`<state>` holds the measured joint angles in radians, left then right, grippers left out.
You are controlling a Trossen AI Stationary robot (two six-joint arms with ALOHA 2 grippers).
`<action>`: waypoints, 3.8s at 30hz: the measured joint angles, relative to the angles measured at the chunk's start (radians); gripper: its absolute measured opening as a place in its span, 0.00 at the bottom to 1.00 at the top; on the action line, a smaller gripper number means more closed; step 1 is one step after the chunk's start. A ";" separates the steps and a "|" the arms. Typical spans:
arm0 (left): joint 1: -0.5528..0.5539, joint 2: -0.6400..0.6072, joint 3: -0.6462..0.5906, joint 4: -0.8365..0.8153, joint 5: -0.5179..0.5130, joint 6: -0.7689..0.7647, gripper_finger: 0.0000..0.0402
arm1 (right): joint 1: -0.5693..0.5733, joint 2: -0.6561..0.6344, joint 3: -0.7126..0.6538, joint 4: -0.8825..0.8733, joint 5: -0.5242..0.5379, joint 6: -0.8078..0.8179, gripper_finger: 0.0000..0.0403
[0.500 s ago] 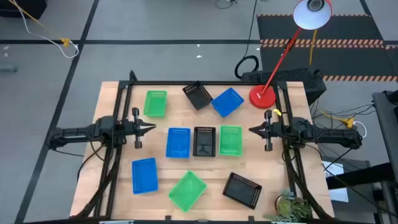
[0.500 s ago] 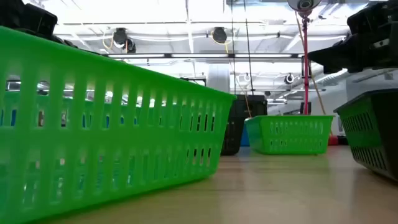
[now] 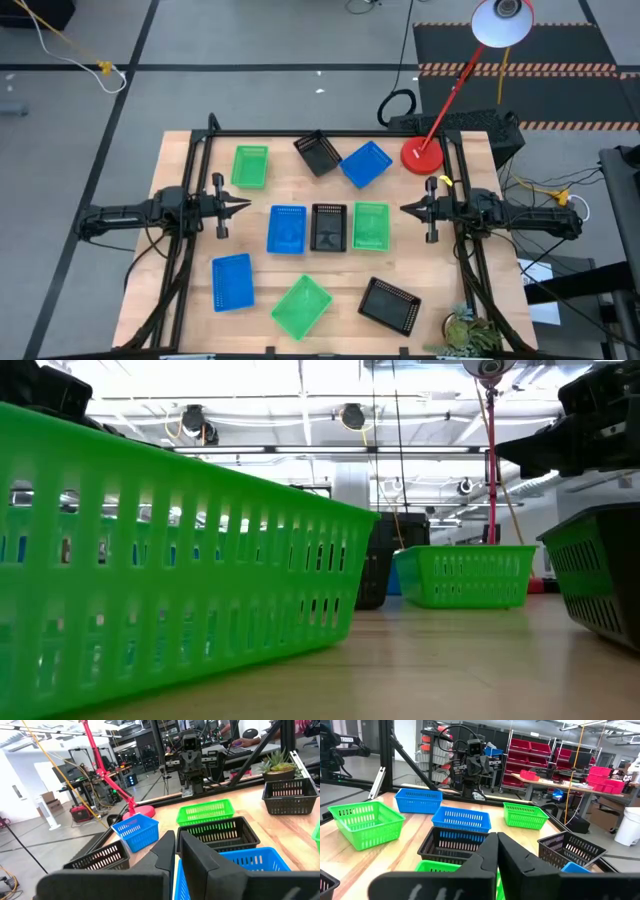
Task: Stack baskets by color
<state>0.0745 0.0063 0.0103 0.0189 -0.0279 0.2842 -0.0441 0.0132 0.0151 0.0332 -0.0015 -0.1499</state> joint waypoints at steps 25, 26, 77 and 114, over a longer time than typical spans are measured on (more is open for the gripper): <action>0.000 0.000 0.000 0.000 0.000 0.000 0.08 | 0.000 0.000 0.000 0.000 0.000 0.000 0.00; 0.000 0.000 0.000 0.000 0.000 0.000 0.08 | 0.000 0.000 0.000 0.000 0.000 0.000 0.00; 0.000 0.000 0.000 0.000 0.000 0.000 0.08 | 0.000 0.000 0.000 0.000 0.000 0.000 0.00; 0.000 0.000 -0.001 0.006 0.000 -0.035 0.08 | 0.000 0.525 0.866 -0.487 0.058 0.129 0.00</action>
<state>0.0745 0.0066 0.0097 0.0246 -0.0282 0.2489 -0.0444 0.5377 0.8811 -0.4536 0.0562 -0.0210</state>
